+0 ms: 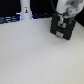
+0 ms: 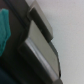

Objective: Open the kcup holder, insert the kcup into the holder, and close the kcup holder

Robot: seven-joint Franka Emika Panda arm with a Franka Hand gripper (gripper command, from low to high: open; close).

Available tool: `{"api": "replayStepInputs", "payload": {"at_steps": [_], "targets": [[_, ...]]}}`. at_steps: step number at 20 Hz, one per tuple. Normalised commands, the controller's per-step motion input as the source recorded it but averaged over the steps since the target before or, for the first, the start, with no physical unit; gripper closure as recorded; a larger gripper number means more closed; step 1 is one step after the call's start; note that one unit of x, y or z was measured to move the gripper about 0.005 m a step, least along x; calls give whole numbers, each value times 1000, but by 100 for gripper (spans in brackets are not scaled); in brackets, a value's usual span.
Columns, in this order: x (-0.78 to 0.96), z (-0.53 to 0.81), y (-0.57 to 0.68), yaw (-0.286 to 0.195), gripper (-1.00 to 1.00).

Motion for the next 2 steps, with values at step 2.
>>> {"api": "replayStepInputs", "payload": {"at_steps": [2], "targets": [[111,824,21,2,-100]]}}
